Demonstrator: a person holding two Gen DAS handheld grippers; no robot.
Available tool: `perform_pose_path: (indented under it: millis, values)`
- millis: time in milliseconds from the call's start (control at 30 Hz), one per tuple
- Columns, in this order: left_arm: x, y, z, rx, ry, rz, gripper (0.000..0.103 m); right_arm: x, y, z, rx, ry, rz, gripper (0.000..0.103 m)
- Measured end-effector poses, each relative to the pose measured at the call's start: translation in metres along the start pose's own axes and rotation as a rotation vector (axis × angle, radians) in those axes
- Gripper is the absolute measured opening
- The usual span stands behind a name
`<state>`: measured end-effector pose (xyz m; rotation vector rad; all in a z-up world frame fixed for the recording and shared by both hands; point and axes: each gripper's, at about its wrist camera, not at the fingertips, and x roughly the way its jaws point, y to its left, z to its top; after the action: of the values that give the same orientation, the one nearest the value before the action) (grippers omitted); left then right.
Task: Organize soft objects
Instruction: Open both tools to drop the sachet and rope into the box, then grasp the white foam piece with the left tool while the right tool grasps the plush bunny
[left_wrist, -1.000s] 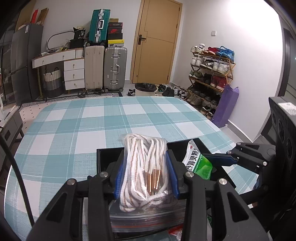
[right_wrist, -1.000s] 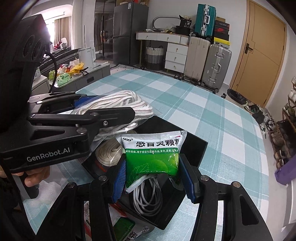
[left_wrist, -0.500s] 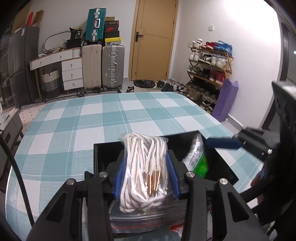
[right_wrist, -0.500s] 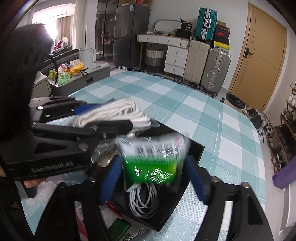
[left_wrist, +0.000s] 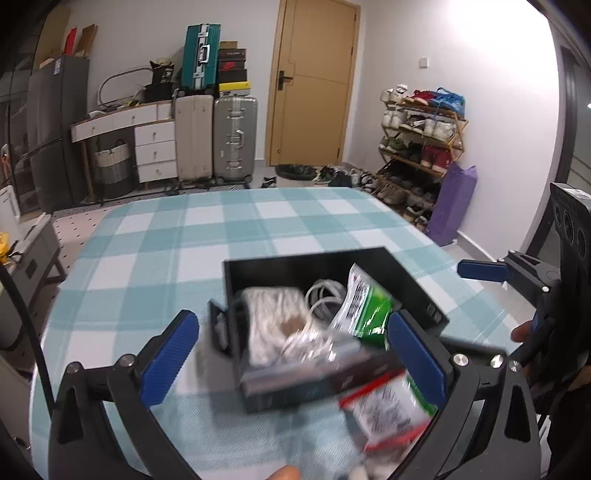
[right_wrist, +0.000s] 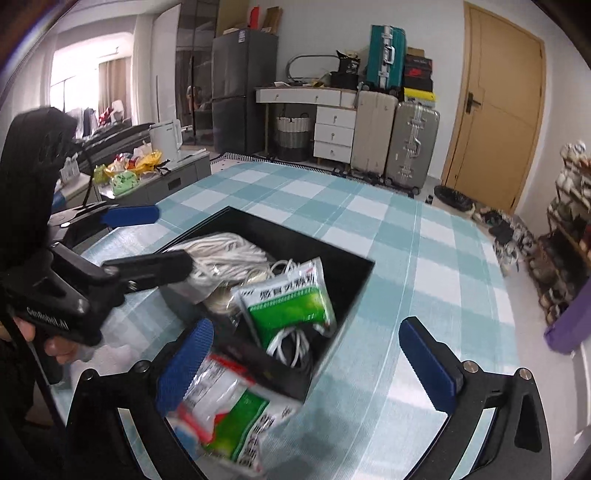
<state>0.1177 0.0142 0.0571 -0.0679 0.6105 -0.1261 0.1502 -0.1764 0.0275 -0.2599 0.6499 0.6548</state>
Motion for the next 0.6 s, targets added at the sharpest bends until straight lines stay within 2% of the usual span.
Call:
perform_pose_path:
  millis: [100, 600]
  values:
    - [-0.013, 0.002, -0.009, 0.002, -0.002, 0.023, 0.103, -0.009, -0.003, -0.009, 0.047, 0.001, 0.034, 0.102]
    - [-0.041, 0.008, -0.053, -0.015, 0.023, 0.093, 0.103, -0.023, 0.019, -0.049, 0.067, 0.036, 0.035, 0.102]
